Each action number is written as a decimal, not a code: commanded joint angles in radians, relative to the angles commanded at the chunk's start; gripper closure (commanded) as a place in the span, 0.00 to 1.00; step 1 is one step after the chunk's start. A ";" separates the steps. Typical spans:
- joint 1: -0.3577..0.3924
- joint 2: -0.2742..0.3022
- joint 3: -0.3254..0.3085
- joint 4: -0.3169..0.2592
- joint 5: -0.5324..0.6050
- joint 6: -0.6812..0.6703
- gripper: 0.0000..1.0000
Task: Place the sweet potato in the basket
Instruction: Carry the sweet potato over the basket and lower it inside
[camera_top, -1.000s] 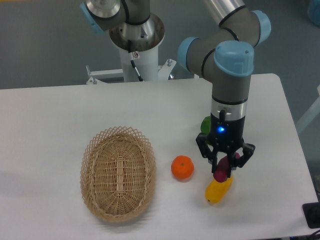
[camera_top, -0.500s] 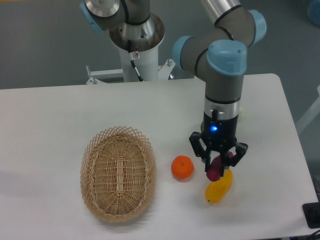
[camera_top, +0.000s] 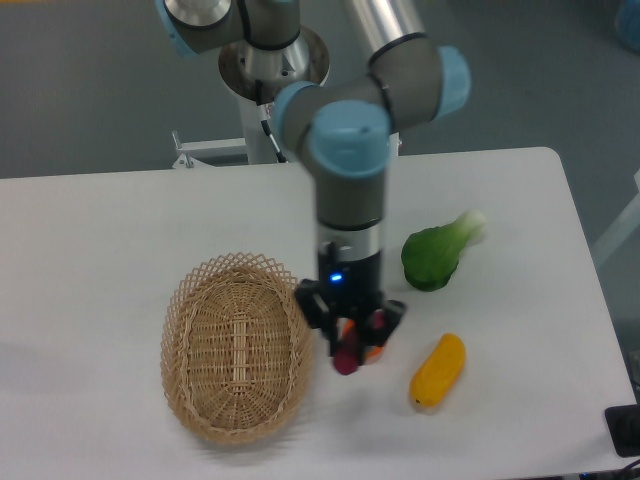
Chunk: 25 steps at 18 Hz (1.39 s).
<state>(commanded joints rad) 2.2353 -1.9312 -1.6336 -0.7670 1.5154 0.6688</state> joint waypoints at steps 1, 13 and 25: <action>-0.028 -0.011 -0.011 0.003 0.015 -0.002 0.58; -0.160 -0.118 -0.049 0.005 0.146 -0.035 0.58; -0.164 -0.167 -0.046 0.008 0.147 -0.029 0.58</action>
<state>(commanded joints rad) 2.0709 -2.0985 -1.6797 -0.7593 1.6628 0.6397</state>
